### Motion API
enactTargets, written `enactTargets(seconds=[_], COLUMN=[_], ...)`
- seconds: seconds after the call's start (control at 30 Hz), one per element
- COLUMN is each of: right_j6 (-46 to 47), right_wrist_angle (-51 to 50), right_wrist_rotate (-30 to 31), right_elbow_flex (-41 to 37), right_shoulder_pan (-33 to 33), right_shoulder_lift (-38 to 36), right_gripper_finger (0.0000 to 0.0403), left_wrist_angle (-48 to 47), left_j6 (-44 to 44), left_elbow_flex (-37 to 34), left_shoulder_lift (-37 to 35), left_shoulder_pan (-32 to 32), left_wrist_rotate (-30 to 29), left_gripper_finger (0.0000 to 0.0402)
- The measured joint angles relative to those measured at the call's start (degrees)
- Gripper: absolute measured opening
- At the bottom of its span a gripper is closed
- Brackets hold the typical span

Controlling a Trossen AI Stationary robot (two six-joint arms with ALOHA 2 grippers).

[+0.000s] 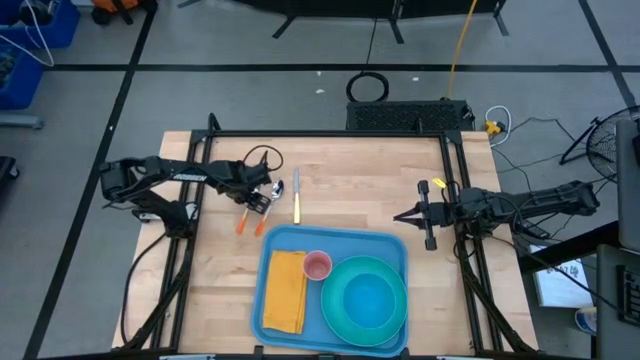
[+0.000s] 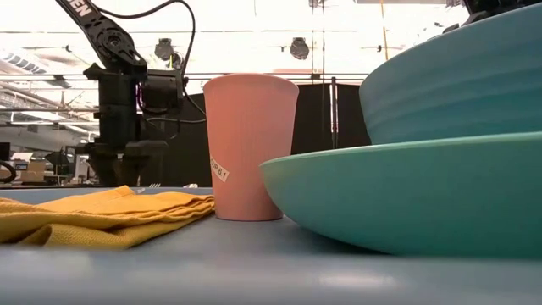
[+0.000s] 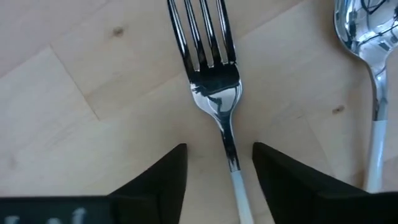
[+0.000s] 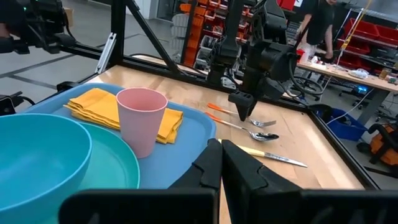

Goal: Set up tray
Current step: Put the orange fork on the yellow napkin on the blue serving tray

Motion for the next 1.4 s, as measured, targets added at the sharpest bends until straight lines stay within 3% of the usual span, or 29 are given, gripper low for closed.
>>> enactTargets(seconds=[0.47,0.73,0.87,1.0,1.17,1.4], right_j6=[-0.4,-0.4,-0.4,-0.4,-1.1,-1.3], right_wrist_angle=[-0.1,-0.1,-0.1,-1.0,-2.3,-2.5], right_wrist_rotate=[0.0,0.0,0.0,0.0,0.0,0.0], right_elbow_flex=[0.0,0.0,0.0,0.0,0.1,0.1], right_shoulder_pan=[0.0,0.0,0.0,0.0,0.0,0.0], right_shoulder_lift=[0.0,0.0,0.0,0.0,0.0,0.0], right_gripper_finger=[0.0000,0.0000,0.0000,0.0000,0.0000,0.0000], left_wrist_angle=[2.6,3.0,3.4,3.1,2.4,0.6], left_j6=[-2.4,-3.7,-4.6,-8.9,-18.5,-40.2], left_elbow_flex=[-0.3,-0.9,-0.8,-0.7,-0.6,1.7], left_shoulder_lift=[0.1,-4.4,-10.0,-16.6,-23.1,-24.5], left_shoulder_pan=[0.0,0.0,-0.5,-2.8,-11.0,-32.1], left_wrist_rotate=[1.0,0.5,1.1,3.9,3.8,-3.8], left_gripper_finger=[0.0018,0.0029,0.0010,0.0020,0.0009,0.0013])
